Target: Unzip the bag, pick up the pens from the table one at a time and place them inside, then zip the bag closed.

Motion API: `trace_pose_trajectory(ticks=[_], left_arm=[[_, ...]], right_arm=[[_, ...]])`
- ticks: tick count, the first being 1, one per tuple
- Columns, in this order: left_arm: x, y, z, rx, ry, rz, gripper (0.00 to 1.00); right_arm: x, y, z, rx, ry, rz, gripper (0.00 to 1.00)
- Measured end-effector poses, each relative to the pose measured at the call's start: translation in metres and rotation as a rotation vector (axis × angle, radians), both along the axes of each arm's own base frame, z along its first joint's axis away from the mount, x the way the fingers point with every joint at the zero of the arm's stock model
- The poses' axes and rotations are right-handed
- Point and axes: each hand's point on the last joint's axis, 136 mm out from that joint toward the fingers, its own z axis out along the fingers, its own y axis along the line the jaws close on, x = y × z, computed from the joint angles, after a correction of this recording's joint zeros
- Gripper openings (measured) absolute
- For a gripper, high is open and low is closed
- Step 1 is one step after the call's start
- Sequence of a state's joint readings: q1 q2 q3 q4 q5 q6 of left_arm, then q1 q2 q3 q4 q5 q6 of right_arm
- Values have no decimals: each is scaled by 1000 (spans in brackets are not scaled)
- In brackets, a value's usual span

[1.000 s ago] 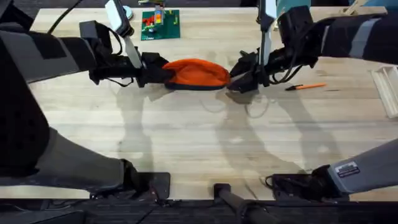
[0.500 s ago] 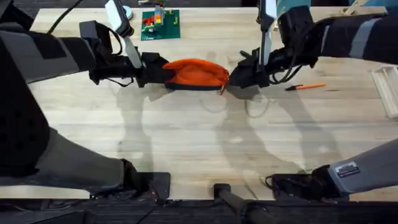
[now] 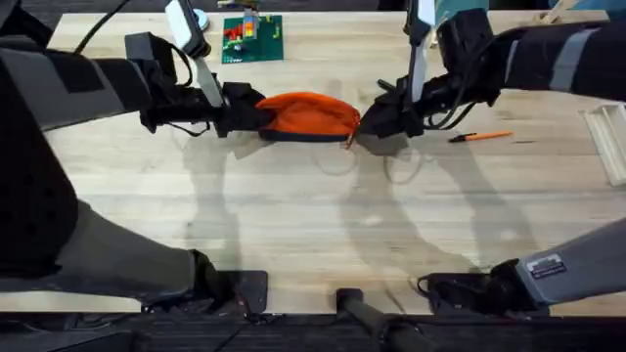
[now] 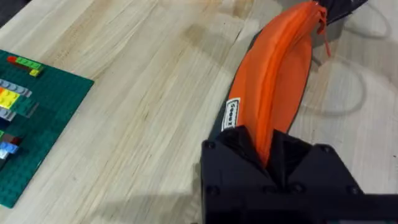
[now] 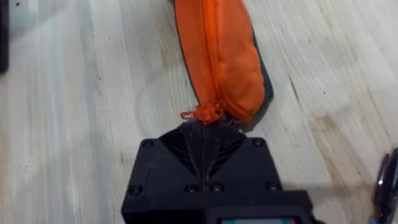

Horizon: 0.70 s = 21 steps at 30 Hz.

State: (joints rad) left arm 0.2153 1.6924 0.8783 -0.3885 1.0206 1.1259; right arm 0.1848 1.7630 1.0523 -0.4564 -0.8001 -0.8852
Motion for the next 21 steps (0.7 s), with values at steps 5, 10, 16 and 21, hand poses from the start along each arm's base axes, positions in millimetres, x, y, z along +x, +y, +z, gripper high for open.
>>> trace_pose_trajectory(ticks=[5,10,16,21], left_arm=[[0,0,0,0,0,0,42],[0,0,0,0,0,0,42],[0,0,0,0,0,0,42],[0,0,0,0,0,0,42]], right_arm=[[0,0,1,1,9,-9,31],[0,0,13,8,-18,-14,589],[2,0,30,19,-59,-22,994],[3,0,36,26,-44,-49,996]])
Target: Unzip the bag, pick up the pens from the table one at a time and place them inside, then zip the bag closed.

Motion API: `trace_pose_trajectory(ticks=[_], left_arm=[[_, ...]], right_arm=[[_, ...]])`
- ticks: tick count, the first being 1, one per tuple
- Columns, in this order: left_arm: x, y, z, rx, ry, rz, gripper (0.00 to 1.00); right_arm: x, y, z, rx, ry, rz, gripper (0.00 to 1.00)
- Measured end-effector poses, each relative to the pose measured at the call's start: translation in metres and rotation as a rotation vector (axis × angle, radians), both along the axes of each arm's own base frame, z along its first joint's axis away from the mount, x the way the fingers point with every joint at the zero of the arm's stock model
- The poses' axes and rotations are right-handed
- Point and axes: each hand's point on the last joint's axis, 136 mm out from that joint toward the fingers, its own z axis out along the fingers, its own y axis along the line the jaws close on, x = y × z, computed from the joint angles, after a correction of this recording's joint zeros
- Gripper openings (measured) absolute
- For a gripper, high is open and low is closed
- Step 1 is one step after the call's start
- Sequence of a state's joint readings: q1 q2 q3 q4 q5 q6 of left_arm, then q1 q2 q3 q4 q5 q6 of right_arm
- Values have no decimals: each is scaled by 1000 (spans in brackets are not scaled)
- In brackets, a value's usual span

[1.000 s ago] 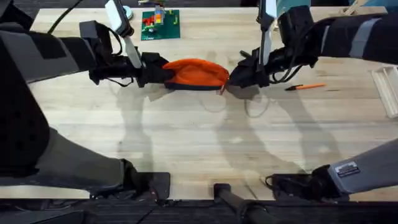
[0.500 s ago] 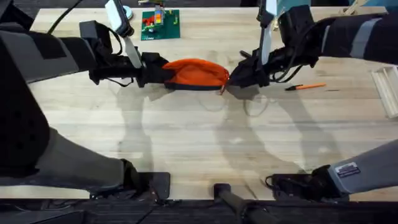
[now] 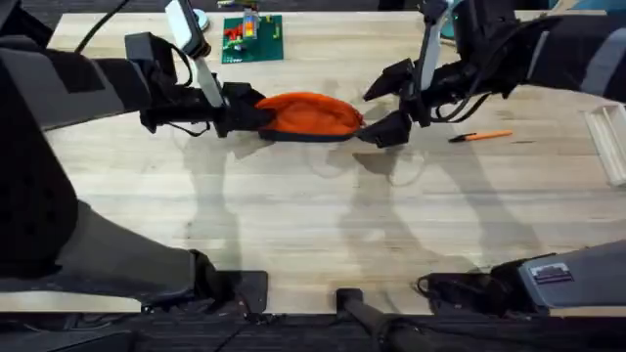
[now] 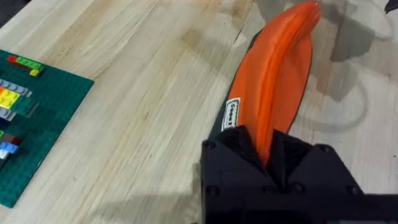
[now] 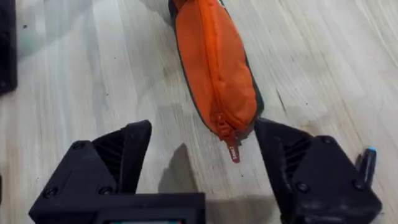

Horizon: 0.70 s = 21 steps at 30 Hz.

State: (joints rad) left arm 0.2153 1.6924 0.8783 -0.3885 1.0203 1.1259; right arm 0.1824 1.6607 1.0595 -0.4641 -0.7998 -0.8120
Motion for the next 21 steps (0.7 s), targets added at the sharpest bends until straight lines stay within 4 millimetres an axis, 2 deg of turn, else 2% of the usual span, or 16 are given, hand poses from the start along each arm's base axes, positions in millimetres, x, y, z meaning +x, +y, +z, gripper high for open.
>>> trace_pose_trajectory(ticks=[10,21], left_arm=[[0,0,0,0,0,0,42],[0,0,0,0,0,0,42]], right_arm=[[2,-6,14,11,-5,-42,995],[4,-8,11,-8,-6,-53,996]])
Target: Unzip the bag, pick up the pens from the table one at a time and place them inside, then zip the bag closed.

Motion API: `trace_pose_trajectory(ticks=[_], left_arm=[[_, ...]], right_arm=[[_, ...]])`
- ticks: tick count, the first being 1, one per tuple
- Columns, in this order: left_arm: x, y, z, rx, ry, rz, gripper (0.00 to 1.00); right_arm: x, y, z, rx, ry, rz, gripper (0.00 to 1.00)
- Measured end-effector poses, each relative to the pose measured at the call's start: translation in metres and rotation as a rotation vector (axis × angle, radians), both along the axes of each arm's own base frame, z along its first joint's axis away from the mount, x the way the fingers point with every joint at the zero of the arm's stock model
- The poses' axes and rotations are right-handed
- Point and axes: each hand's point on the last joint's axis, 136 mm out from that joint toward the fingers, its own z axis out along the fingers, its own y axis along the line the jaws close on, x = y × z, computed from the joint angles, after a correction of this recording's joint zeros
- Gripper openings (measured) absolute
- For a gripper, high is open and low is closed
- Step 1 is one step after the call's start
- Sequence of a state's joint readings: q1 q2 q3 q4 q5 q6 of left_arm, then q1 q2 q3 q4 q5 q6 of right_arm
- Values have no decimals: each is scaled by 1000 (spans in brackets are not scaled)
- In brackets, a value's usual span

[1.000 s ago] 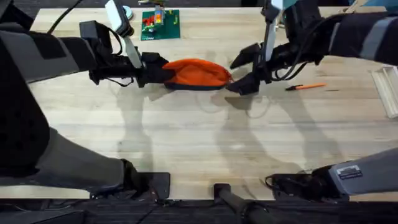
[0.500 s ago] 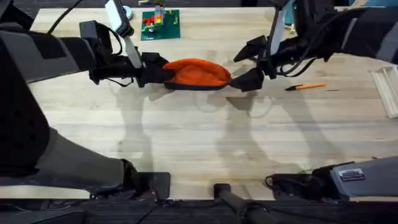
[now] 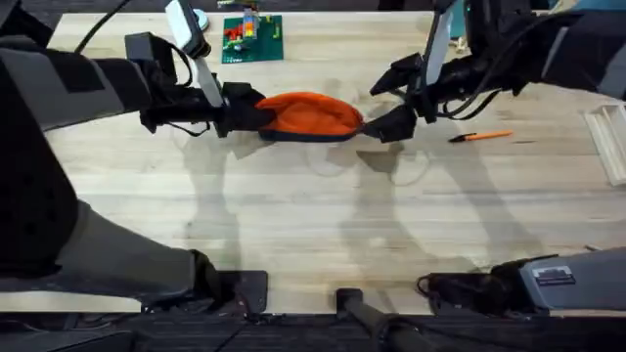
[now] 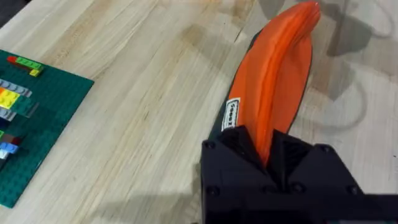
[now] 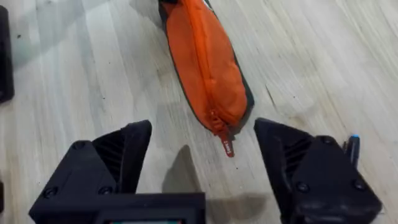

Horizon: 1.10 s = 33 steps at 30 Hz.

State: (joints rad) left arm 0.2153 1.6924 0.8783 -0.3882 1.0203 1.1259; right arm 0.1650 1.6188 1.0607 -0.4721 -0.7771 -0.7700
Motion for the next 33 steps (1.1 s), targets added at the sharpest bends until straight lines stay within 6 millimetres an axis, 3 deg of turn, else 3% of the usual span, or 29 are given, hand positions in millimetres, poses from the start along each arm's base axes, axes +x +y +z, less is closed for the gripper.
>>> trace_pose_trajectory(ticks=[21,29,33], left_arm=[[1,0,0,1,-3,0,41],[1,0,0,1,-3,0,42],[1,0,0,1,-3,0,42]], right_arm=[[-4,-1,-10,-41,-92,116,996],[-7,4,-37,-59,-72,178,995],[-6,7,-40,-62,-93,203,995]])
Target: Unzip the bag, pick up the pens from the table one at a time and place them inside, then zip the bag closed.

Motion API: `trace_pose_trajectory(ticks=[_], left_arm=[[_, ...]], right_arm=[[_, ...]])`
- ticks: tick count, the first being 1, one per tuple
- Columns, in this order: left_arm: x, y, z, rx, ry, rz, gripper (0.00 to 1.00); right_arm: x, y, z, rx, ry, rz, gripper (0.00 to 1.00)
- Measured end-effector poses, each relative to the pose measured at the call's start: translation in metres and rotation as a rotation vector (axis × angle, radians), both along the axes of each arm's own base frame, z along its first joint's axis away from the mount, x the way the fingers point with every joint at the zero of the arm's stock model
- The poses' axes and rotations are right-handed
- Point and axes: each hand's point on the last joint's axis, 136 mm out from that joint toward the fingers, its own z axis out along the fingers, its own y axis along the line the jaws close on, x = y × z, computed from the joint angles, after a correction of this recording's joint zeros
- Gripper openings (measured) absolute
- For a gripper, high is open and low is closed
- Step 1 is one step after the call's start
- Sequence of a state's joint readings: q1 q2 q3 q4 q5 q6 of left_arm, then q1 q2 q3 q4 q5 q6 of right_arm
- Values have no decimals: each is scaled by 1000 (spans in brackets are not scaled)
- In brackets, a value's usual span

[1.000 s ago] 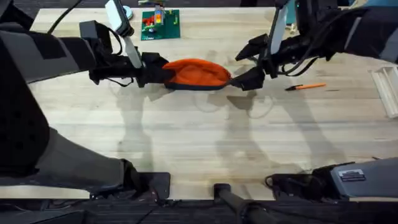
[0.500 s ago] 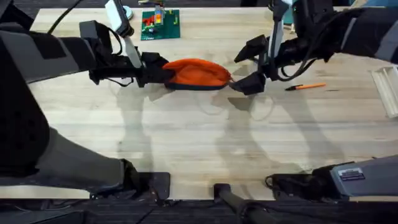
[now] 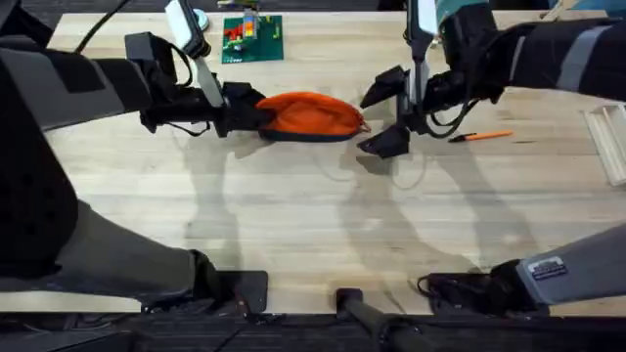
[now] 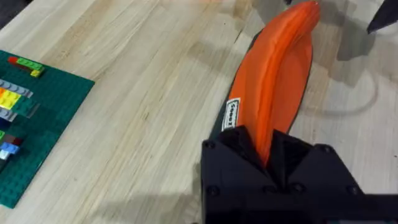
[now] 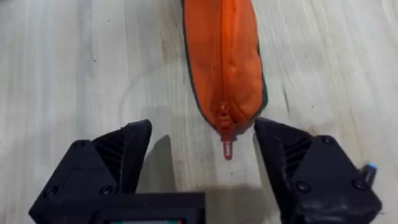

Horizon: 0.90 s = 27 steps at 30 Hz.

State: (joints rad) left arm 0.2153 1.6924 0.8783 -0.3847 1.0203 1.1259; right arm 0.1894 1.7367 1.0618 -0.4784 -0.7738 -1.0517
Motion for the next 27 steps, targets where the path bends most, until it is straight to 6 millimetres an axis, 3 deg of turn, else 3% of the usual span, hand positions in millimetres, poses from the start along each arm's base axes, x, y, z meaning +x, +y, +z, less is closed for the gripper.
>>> trace_pose_trajectory(ticks=[18,23,27], left_arm=[[0,0,0,0,-1,0,42],[1,0,0,1,-4,0,42],[2,1,0,7,-13,1,42]], right_arm=[[9,10,-16,-16,-47,35,961],[9,10,-16,-20,-49,34,820],[11,10,-15,-20,-57,32,619]])
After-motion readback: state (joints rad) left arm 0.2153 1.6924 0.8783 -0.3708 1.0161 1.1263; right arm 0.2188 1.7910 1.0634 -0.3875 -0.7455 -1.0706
